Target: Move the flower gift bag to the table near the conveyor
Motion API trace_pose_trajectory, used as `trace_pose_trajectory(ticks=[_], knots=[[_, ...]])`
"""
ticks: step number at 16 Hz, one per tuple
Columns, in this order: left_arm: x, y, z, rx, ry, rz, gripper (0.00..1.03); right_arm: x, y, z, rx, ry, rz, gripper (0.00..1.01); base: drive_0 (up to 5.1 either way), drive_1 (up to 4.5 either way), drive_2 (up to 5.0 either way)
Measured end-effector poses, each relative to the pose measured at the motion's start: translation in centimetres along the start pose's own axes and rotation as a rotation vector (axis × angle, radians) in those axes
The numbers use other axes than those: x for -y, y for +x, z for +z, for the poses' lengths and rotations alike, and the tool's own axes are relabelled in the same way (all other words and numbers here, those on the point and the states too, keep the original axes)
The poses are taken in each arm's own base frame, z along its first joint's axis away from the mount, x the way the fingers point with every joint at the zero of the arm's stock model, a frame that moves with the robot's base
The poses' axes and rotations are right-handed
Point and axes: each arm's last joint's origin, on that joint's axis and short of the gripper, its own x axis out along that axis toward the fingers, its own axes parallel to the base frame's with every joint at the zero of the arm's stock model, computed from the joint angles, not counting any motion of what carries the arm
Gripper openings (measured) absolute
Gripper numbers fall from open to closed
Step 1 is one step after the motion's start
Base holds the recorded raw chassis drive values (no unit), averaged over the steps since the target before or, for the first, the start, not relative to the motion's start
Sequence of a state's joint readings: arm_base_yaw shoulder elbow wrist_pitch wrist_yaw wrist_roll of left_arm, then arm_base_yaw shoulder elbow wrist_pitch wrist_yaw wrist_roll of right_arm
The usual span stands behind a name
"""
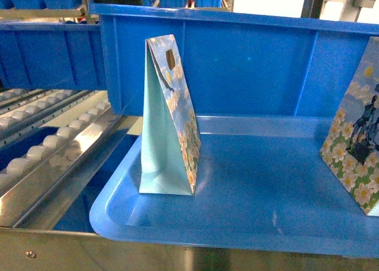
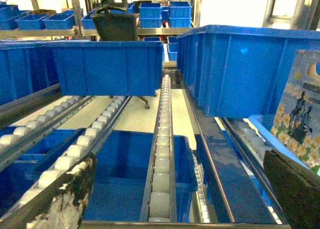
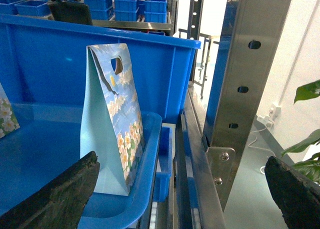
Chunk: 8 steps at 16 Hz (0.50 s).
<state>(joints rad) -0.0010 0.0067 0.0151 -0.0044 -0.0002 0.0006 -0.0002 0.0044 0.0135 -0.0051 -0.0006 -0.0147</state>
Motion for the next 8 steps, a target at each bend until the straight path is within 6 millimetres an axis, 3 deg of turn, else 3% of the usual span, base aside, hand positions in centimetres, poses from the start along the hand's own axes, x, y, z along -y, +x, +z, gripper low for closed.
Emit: trace_pose_trajectory(ticks=[8], knots=[[0.0, 0.0, 0.0, 0.0, 0.0, 0.0, 0.98, 0.0, 0.0, 0.0, 0.0, 0.0, 0.0, 0.98, 0.0, 0.0, 0.0]])
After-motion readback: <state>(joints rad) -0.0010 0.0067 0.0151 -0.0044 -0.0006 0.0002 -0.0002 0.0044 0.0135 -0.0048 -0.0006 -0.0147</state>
